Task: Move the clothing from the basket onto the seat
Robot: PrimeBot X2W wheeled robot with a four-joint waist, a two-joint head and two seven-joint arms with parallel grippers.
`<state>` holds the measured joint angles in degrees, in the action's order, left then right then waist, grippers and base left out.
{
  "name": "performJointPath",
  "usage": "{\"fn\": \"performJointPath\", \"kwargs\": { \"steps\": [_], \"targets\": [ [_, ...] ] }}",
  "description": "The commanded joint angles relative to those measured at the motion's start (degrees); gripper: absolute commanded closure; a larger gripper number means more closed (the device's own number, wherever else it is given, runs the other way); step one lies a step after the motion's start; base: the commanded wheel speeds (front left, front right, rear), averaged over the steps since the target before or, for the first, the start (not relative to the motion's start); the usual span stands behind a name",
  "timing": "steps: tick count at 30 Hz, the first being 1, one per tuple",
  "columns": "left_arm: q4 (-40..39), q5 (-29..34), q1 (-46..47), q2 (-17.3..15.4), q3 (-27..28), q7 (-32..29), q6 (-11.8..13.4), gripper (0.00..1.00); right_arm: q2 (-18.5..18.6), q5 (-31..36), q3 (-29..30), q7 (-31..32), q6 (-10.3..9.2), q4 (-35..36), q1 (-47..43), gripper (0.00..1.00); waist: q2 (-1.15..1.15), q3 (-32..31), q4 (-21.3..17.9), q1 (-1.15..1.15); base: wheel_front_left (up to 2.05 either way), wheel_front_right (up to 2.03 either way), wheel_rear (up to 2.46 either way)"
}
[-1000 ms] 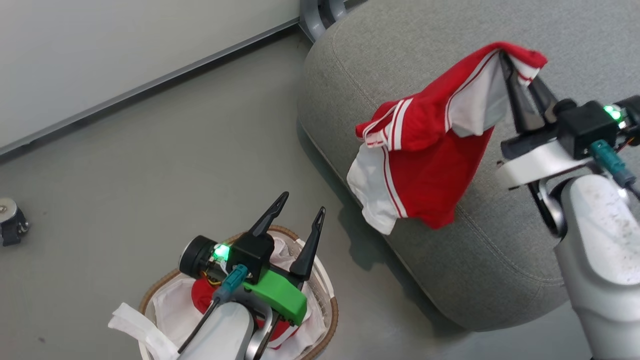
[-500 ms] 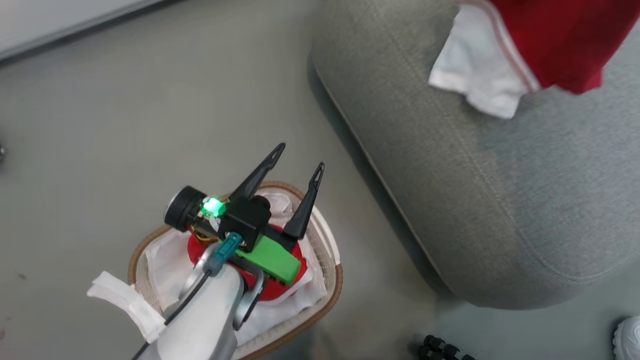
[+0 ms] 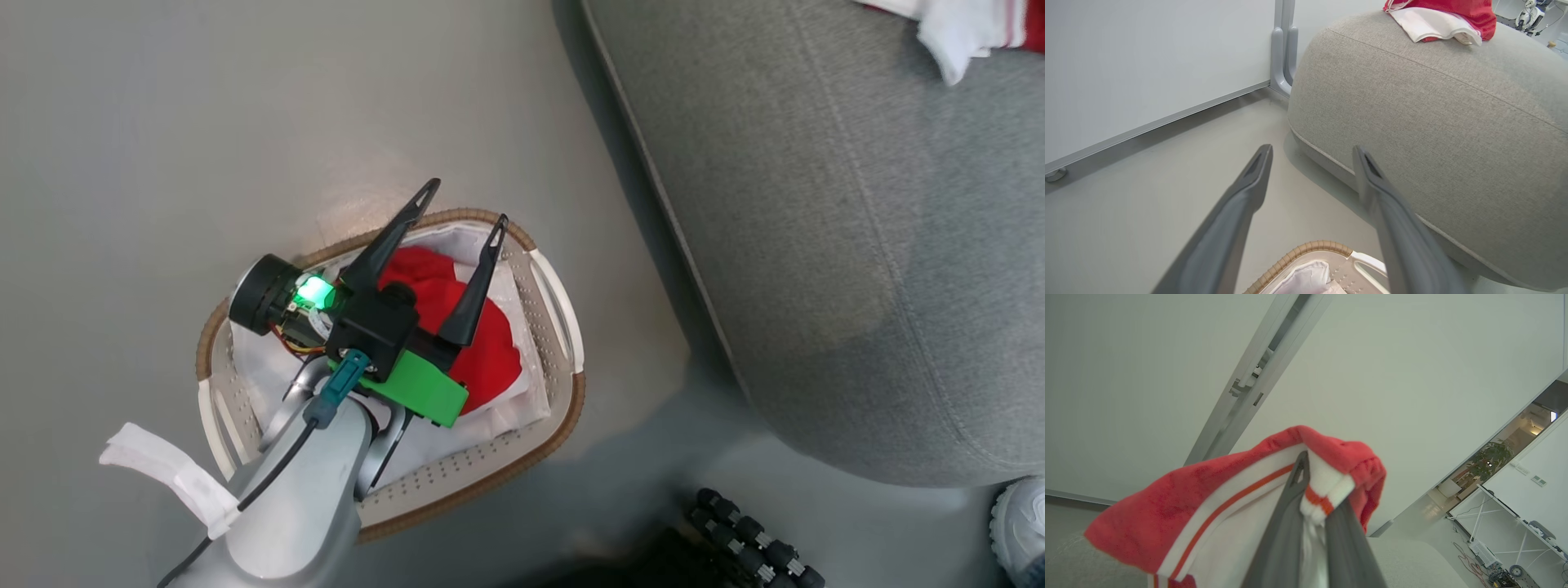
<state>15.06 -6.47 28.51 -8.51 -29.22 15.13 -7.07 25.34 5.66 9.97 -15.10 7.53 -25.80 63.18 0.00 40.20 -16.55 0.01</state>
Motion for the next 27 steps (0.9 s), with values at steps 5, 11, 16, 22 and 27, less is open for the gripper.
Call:
{"fn": "performJointPath", "kwargs": {
  "steps": [5,11,16,22,27],
  "targets": [
    [-0.38,0.54,1.48,-0.65,0.16,0.03,0.18,0.00,-3.76,1.46,0.70,-0.10,-0.08,-4.42,-6.17,1.00,0.00,4.16,2.45,-0.01,0.00,0.00,0.00],
    [-0.49,0.13,1.04,-0.99,0.75,0.03,0.44,0.00,-7.17,1.33,2.07,-0.10,-0.08,-7.78,-10.68,1.00,0.00,3.65,2.54,-0.01,0.00,0.00,0.00],
    [-0.03,-0.10,0.40,-1.12,1.01,0.03,0.59,0.00,-9.64,1.82,3.05,-0.10,-0.08,-7.17,-13.32,0.69,0.00,2.71,2.12,-0.01,0.00,0.00,0.00],
    [0.76,-0.57,-0.69,-0.29,0.91,0.03,0.50,0.00,-11.90,1.95,3.52,-0.10,-0.08,-4.65,-17.17,0.00,0.00,0.17,2.08,-0.01,0.00,0.00,0.00],
    [1.30,-1.78,-2.26,0.71,1.75,0.03,0.44,0.00,-13.00,1.60,2.36,-0.10,-0.08,-1.33,-21.96,0.00,0.00,-4.38,2.44,-0.01,0.00,0.00,0.00]
  ]
}}
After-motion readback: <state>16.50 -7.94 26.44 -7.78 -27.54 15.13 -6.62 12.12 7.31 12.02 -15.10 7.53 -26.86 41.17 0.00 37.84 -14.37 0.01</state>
